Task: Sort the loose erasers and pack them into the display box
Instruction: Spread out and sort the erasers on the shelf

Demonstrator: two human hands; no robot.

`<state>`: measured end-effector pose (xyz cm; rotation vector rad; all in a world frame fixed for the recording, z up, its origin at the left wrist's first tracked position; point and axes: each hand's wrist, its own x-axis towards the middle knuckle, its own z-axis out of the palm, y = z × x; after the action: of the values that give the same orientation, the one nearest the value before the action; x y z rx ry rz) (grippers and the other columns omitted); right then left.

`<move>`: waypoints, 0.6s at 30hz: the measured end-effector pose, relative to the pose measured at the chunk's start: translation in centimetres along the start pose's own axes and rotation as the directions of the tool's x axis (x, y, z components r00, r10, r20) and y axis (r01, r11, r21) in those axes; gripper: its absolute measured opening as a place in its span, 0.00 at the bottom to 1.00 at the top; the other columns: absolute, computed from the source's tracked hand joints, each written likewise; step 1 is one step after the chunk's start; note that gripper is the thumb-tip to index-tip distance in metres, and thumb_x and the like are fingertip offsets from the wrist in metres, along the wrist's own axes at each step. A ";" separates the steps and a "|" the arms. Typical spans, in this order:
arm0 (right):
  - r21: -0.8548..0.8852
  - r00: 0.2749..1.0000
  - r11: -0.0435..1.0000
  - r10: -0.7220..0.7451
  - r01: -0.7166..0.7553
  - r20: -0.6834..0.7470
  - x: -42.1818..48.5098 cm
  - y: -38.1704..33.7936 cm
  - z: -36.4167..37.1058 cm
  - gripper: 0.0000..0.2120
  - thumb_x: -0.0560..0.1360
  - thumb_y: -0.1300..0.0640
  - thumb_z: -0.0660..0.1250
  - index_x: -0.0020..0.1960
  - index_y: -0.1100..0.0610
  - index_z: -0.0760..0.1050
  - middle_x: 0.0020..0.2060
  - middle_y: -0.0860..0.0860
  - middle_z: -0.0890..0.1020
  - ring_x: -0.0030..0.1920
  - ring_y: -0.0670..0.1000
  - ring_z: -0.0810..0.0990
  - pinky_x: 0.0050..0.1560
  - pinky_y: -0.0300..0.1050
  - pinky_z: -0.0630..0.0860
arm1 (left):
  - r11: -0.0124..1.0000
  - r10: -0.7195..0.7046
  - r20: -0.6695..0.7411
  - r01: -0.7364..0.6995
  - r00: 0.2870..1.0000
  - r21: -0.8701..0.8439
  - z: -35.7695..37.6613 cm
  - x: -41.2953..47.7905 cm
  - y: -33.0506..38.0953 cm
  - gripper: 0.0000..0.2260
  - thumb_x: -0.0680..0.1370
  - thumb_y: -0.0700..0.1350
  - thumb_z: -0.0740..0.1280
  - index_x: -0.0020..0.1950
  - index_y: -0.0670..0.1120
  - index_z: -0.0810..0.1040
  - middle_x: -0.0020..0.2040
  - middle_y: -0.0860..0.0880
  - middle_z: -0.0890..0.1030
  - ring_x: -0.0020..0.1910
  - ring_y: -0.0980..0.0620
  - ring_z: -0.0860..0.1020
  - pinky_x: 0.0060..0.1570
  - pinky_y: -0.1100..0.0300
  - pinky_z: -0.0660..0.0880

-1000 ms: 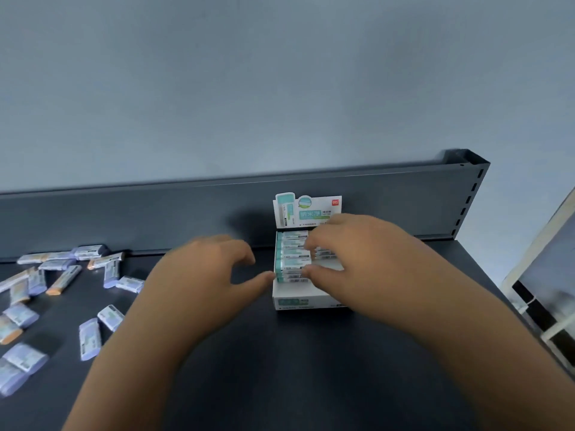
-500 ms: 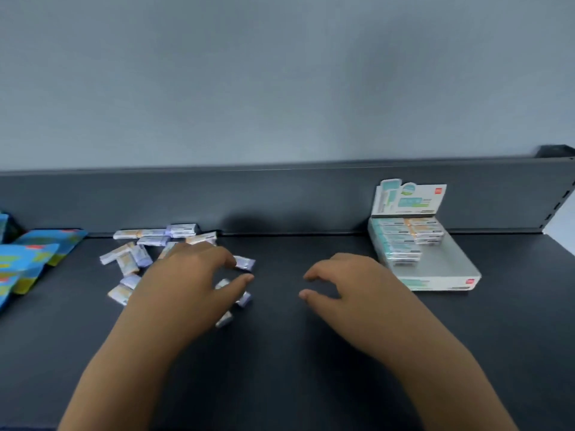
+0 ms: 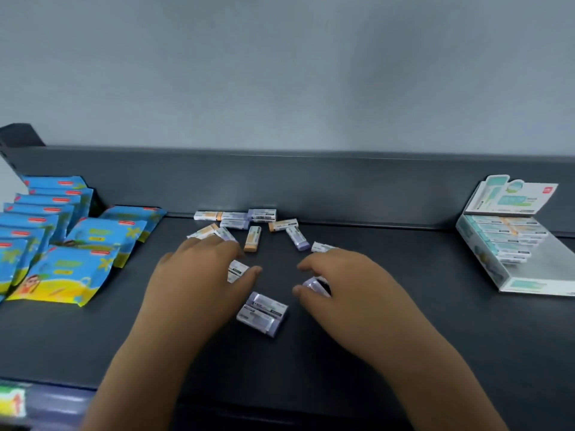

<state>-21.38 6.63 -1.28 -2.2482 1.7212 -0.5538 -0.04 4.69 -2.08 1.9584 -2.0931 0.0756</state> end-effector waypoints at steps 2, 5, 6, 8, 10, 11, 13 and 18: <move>0.001 1.000 1.000 -0.026 0.026 0.002 0.3 -0.4 0.2 0.18 0.78 0.41 0.62 0.66 0.43 0.75 0.61 0.39 0.78 0.63 0.43 0.73 0.59 0.46 0.75 | 0.998 -0.046 -0.024 0.045 0.999 -0.048 0.2 0.1 -0.7 0.16 0.75 0.65 0.63 0.55 0.58 0.80 0.54 0.58 0.81 0.58 0.51 0.75 0.51 0.52 0.76; -0.020 0.997 0.997 -0.068 0.069 0.047 1.0 -0.8 0.2 0.17 0.78 0.40 0.61 0.65 0.43 0.74 0.60 0.40 0.77 0.62 0.44 0.73 0.58 0.46 0.75 | 0.989 -0.107 -0.068 0.099 0.992 -0.106 0.4 0.2 -1.8 0.15 0.74 0.64 0.63 0.50 0.55 0.80 0.50 0.54 0.81 0.53 0.47 0.78 0.48 0.49 0.78; -0.031 0.995 0.996 -0.080 0.082 0.064 1.3 -0.9 0.1 0.17 0.79 0.40 0.61 0.65 0.43 0.74 0.60 0.40 0.77 0.61 0.44 0.73 0.58 0.46 0.75 | 0.988 -0.120 -0.076 0.111 0.990 -0.110 0.5 0.3 -2.1 0.14 0.74 0.62 0.65 0.49 0.54 0.80 0.49 0.54 0.81 0.52 0.46 0.78 0.47 0.49 0.79; -0.055 0.993 0.993 -0.098 0.101 0.066 2.1 -1.2 -0.2 0.17 0.79 0.40 0.61 0.65 0.43 0.75 0.59 0.41 0.77 0.60 0.46 0.74 0.57 0.48 0.75 | 0.985 -0.134 -0.081 0.124 0.988 -0.123 0.4 0.5 -2.6 0.13 0.75 0.61 0.67 0.49 0.53 0.80 0.48 0.53 0.81 0.51 0.46 0.78 0.46 0.48 0.79; -0.072 0.995 0.994 -0.084 0.087 0.044 3.1 -1.6 -0.5 0.17 0.78 0.40 0.61 0.64 0.44 0.75 0.57 0.41 0.77 0.58 0.46 0.75 0.55 0.48 0.76 | 0.981 -0.135 -0.076 0.123 0.988 -0.148 0.3 0.8 -3.2 0.13 0.74 0.61 0.67 0.49 0.53 0.81 0.49 0.53 0.81 0.51 0.46 0.78 0.47 0.49 0.78; -0.071 0.997 0.995 -0.074 0.076 0.032 3.6 -1.8 -0.7 0.17 0.78 0.40 0.62 0.64 0.44 0.76 0.56 0.41 0.78 0.57 0.46 0.76 0.54 0.48 0.77 | 0.980 -0.135 -0.071 0.123 0.988 -0.160 0.3 1.0 -3.6 0.13 0.74 0.60 0.68 0.50 0.53 0.81 0.49 0.53 0.81 0.51 0.47 0.78 0.48 0.49 0.78; -0.065 0.998 0.996 -0.064 0.065 0.026 4.7 -2.4 -0.8 0.17 0.77 0.40 0.63 0.63 0.44 0.77 0.56 0.41 0.78 0.57 0.46 0.77 0.55 0.49 0.77 | 0.974 -0.140 -0.058 0.126 0.988 -0.188 0.2 1.5 -4.8 0.11 0.74 0.59 0.70 0.51 0.54 0.82 0.51 0.53 0.81 0.52 0.47 0.78 0.50 0.49 0.78; -0.073 0.999 0.997 -0.015 0.018 0.037 8.6 -4.4 0.9 0.10 0.76 0.48 0.66 0.56 0.46 0.80 0.51 0.45 0.81 0.51 0.50 0.80 0.53 0.53 0.79 | 0.972 -0.165 0.004 0.163 0.986 -0.171 0.2 4.2 -7.7 0.08 0.75 0.51 0.70 0.53 0.53 0.82 0.54 0.49 0.82 0.55 0.45 0.78 0.52 0.50 0.77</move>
<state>-15.18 -0.53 1.06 -2.3098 1.7339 -0.4568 7.35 -0.06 -2.41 2.0126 -1.8555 -0.1224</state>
